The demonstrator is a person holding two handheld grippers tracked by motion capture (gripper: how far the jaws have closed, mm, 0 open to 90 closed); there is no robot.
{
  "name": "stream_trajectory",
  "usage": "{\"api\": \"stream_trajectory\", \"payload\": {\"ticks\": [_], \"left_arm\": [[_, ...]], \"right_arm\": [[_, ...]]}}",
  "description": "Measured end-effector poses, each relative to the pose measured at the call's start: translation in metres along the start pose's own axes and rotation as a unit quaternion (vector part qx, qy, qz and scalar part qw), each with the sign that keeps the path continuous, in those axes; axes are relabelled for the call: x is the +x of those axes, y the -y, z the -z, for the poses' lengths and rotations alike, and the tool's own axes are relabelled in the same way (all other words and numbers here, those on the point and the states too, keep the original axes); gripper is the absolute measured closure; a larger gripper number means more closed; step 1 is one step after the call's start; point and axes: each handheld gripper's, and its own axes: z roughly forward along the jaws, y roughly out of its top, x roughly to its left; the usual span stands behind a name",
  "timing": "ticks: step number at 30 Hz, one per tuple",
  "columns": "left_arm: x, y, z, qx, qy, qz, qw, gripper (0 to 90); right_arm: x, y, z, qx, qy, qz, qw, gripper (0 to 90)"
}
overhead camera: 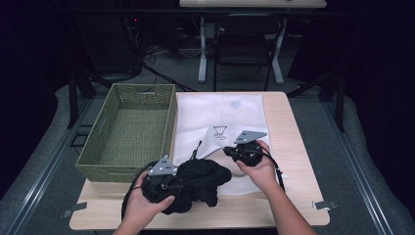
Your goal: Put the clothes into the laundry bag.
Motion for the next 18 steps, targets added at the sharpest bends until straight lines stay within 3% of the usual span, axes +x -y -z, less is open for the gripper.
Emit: {"api": "stream_trajectory", "payload": {"ticks": [18], "left_arm": [[-0.011,-0.008,-0.027,0.011,0.017,-0.016,0.9997,77.5]], "right_arm": [[0.002,-0.003,0.002,-0.007,-0.001,-0.002,1.0000,86.8]]}}
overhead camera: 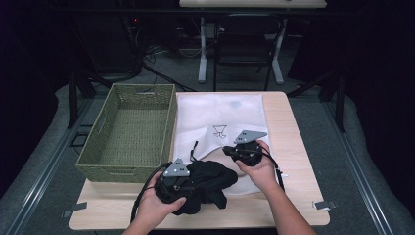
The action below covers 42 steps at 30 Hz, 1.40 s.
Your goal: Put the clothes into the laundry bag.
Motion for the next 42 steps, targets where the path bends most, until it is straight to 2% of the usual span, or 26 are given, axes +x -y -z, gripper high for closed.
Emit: {"api": "stream_trajectory", "payload": {"ticks": [13,18,42], "left_arm": [[0.000,0.003,-0.021,0.004,0.014,0.002,0.9999,77.6],[0.001,0.005,-0.024,0.008,0.019,0.008,0.9998,77.6],[-0.001,0.010,-0.032,0.015,0.023,0.002,0.9996,77.5]], "right_arm": [[0.001,-0.002,0.003,-0.007,0.001,0.001,1.0000,86.8],[0.001,-0.003,0.004,-0.009,0.001,0.003,1.0000,86.8],[0.002,-0.015,0.012,-0.029,0.008,0.005,0.9995,86.8]]}}
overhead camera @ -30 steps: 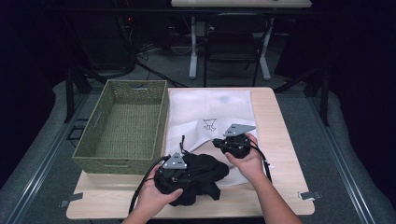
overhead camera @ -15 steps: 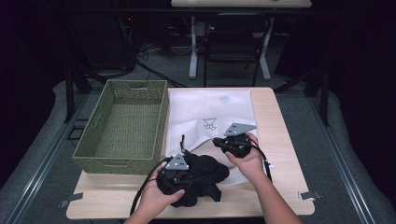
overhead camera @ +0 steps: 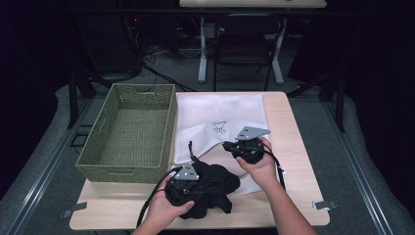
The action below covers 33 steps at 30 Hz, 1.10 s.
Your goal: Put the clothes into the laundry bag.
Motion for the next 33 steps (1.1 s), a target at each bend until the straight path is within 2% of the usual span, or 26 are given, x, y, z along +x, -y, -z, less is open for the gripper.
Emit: {"api": "stream_trajectory", "payload": {"ticks": [7,13,23,26,30,33], "left_arm": [[0.001,0.001,-0.001,0.003,0.000,0.002,1.0000,77.5],[0.001,0.001,-0.002,0.005,0.003,0.005,1.0000,77.6],[0.005,-0.005,-0.003,-0.013,-0.006,0.017,0.9998,77.6],[0.009,-0.010,-0.003,-0.016,-0.010,0.016,0.9997,77.6],[0.015,-0.014,-0.006,-0.029,-0.018,0.027,0.9991,77.6],[0.021,-0.016,-0.008,-0.029,-0.021,0.031,0.9989,77.6]], "right_arm": [[0.004,-0.009,0.008,-0.013,0.004,0.010,0.9999,86.8],[0.004,-0.009,0.009,-0.011,0.005,0.014,0.9998,86.8],[0.005,-0.008,0.008,-0.008,0.005,0.013,0.9999,86.8],[0.006,-0.008,0.009,-0.008,0.004,0.013,0.9999,86.8],[0.006,-0.008,0.009,-0.009,0.003,0.014,0.9999,86.8],[0.007,-0.008,0.010,-0.010,0.001,0.014,0.9998,86.8]]}}
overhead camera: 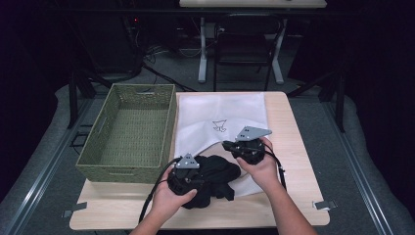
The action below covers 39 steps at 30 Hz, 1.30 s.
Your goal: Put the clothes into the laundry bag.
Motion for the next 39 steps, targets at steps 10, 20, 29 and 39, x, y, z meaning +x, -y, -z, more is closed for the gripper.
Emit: {"api": "stream_trajectory", "payload": {"ticks": [10,20,29,39], "left_arm": [[0.011,-0.009,-0.008,-0.011,-0.014,0.016,0.9997,77.5],[0.016,-0.017,-0.019,-0.023,-0.035,0.028,0.9987,77.5],[0.019,-0.022,-0.029,-0.029,-0.057,0.029,0.9975,77.5],[0.019,-0.020,-0.046,-0.025,-0.079,0.025,0.9963,77.0]], "right_arm": [[0.001,0.000,-0.001,0.000,-0.003,-0.001,1.0000,86.8],[0.003,0.001,-0.001,0.001,-0.005,0.002,1.0000,86.8],[0.004,0.000,-0.001,-0.001,-0.009,0.002,1.0000,86.8],[0.005,0.001,-0.001,0.001,-0.008,0.003,1.0000,86.8]]}}
